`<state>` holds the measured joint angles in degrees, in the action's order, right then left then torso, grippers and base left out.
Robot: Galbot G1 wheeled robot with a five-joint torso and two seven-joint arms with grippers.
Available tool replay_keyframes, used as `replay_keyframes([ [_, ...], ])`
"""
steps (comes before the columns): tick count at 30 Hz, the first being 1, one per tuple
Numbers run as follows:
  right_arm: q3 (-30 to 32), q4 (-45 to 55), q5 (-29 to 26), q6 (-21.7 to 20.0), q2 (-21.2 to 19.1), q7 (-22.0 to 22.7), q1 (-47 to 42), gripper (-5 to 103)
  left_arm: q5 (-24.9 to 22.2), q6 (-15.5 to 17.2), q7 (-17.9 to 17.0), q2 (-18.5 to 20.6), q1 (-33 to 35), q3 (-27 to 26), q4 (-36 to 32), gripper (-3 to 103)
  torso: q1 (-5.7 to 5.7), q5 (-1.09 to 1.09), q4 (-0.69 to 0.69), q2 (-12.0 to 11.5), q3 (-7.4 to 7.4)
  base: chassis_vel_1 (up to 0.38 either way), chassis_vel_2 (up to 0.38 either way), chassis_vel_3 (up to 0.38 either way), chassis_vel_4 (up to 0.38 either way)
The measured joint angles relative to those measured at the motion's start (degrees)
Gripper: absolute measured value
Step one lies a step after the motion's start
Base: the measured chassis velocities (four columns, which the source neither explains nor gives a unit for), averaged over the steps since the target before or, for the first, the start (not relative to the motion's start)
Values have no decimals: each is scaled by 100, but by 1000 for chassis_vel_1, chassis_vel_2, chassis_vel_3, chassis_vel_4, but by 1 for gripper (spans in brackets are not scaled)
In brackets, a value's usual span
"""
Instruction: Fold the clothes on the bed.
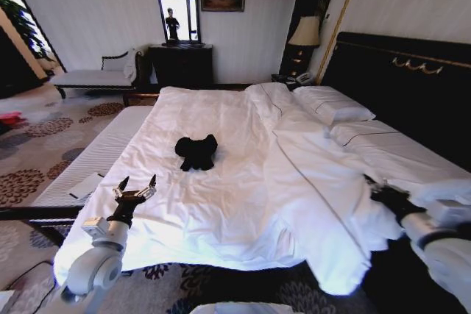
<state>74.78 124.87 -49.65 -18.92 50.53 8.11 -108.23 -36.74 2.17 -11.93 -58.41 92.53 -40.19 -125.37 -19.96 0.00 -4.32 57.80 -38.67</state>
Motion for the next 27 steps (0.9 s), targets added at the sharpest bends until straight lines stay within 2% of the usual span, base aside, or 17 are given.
replay_keyframes([
  [12, 317, -448, 222, 179, 437, -74, -316, 1, 27, -17, 30, -45, 30, 49, 133, 100, 0, -1, 1, 0, 0, 0, 0, 0, 0],
  [20, 292, -1401, 470, 446, 787, -66, -405, 1, 71, -29, 30, -87, 0, 93, 203, 100, 0, 0, 0, 0, 0, 0, 0, 0, 0],
  [27, 158, -1986, 675, 665, 1034, -54, -293, 1, 146, -5, 14, -95, -14, 164, 229, 100, -1, 1, 5, 0, -1, 0, 0, 0, 0],
])
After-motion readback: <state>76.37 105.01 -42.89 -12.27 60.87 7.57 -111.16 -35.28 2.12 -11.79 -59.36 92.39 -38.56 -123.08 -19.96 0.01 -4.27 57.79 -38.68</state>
